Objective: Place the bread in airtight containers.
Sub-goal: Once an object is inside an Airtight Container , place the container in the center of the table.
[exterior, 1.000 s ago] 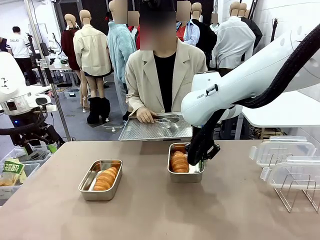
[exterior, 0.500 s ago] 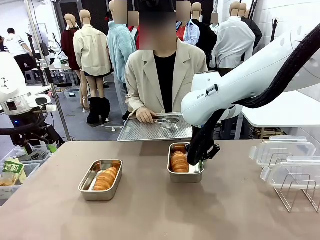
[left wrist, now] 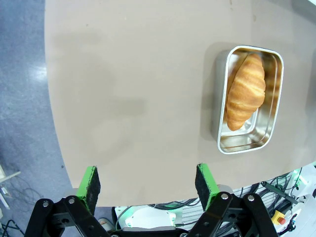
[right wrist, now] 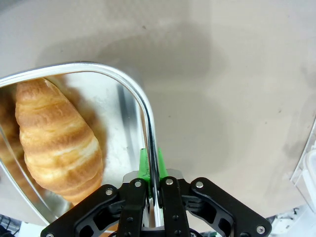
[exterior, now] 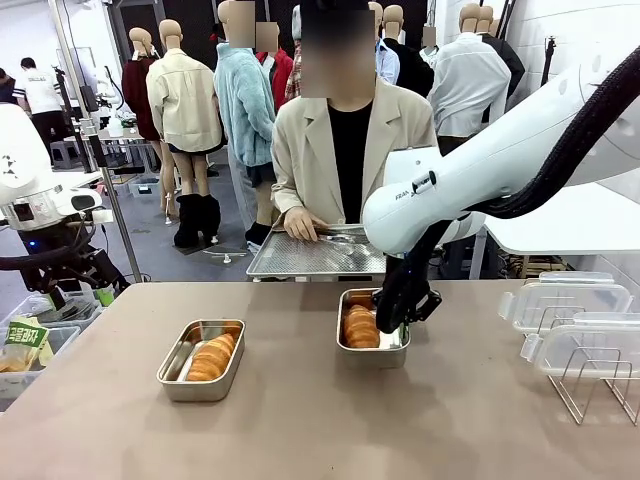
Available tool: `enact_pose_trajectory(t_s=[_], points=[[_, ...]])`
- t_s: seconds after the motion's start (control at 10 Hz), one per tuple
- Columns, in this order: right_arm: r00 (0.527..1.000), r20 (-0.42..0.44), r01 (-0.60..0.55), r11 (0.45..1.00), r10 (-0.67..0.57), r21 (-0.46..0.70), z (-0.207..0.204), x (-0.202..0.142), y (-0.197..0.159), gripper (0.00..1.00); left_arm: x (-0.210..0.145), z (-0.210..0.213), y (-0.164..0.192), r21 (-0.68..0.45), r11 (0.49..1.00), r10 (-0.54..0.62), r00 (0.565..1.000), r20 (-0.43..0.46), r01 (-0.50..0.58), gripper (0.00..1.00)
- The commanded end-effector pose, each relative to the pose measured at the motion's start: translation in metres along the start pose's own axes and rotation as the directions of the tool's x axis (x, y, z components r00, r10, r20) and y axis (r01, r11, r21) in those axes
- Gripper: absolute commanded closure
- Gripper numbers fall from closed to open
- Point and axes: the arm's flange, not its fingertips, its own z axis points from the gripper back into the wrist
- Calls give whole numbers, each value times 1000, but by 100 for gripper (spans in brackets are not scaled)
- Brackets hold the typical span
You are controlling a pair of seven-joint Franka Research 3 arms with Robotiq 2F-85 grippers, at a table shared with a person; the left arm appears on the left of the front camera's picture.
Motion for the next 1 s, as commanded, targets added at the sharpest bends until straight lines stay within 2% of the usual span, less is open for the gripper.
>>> enact_pose_trajectory(t_s=[0.0, 0.2, 0.4, 0.5, 0.9], points=[[1000, -5, 4, 999, -4, -33, -11, 9, -11, 100, 3, 2, 0, 8, 1000, 0, 1000, -1, 0, 0], [999, -48, 14, 1000, -15, -15, -22, 18, -20, 100, 3, 2, 0, 8, 1000, 0, 1000, -1, 0, 0], [999, -42, 28, 999, -29, -29, -28, 18, -21, 100, 3, 2, 0, 8, 1000, 0, 1000, -1, 0, 0], [999, -45, 28, 999, -29, -34, -29, 18, -22, 89, 3, 2, 0, 8, 1000, 0, 1000, -1, 0, 0], [999, -31, 30, 1000, -30, -7, -14, 7, -38, 13, 3, 2, 0, 8, 1000, 0, 1000, -1, 0, 0]])
